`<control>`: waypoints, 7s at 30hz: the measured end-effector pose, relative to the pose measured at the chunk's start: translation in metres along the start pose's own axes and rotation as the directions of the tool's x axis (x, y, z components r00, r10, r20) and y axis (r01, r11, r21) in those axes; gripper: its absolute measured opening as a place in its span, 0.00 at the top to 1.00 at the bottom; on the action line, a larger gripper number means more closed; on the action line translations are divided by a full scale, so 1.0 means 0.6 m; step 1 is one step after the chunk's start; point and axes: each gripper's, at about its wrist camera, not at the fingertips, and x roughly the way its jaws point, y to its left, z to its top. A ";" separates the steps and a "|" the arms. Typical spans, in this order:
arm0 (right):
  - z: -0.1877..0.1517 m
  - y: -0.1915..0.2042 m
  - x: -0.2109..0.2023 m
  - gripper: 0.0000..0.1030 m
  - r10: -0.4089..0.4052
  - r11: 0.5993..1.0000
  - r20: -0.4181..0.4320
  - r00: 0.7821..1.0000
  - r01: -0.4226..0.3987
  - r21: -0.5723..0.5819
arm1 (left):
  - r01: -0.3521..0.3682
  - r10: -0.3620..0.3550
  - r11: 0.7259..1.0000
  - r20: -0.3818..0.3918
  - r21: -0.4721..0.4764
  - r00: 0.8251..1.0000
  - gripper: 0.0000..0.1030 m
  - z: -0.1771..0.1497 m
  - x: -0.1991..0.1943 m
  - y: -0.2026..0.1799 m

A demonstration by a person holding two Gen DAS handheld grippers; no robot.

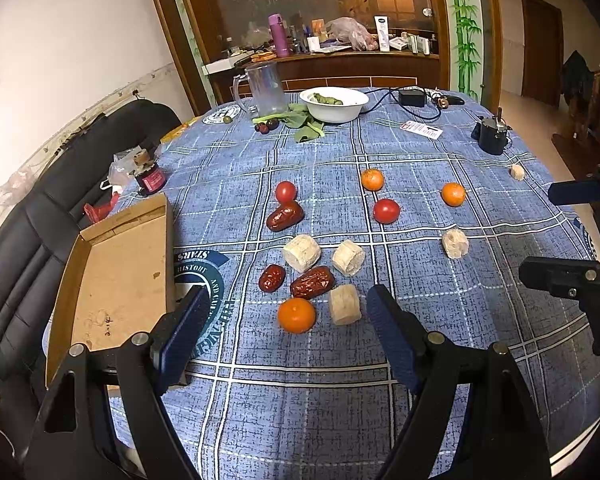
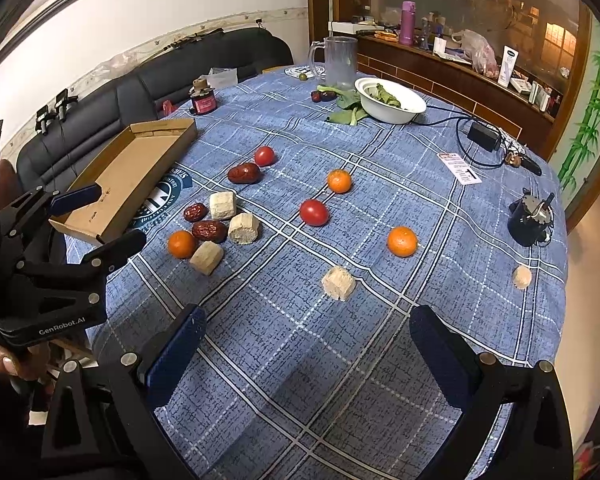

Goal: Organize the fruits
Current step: 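Move both tools toward the fruits and cubes on the tablecloth, then grasp the mandarin orange with the left tool while the right tool grasps a beige cube, then carry the orange into the cardboard tray and open the left tool while the right releases the cube there, then withdraw both open tools from the tray back over the table, then grasp a beige cube with the left tool while the right tool grasps a mandarin orange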

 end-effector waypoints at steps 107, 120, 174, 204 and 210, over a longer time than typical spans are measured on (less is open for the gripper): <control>0.135 0.319 0.178 0.69 0.341 0.908 -0.091 0.936 -0.353 -0.226 | 0.010 -0.034 0.964 -0.087 -0.267 0.996 0.71 -0.098 0.070 0.317; 0.176 0.448 0.259 0.69 0.403 0.844 -0.181 0.897 -0.440 -0.306 | -0.064 0.020 0.942 -0.135 -0.330 0.991 0.70 -0.118 0.093 0.406; 0.082 0.211 0.128 0.43 -0.028 0.983 0.006 1.000 0.028 -0.184 | 0.068 -0.092 0.974 -0.102 -0.214 0.991 0.43 -0.054 0.053 0.222; 0.047 -0.119 0.143 0.42 -0.091 0.981 -0.004 0.996 0.090 0.175 | 0.207 -0.216 0.976 -0.173 -0.068 0.961 0.43 0.053 0.189 0.052; 0.062 -0.158 0.180 0.42 -0.077 0.972 -0.016 0.997 0.079 0.222 | 0.225 -0.229 0.973 -0.226 -0.043 0.947 0.43 0.067 0.241 0.041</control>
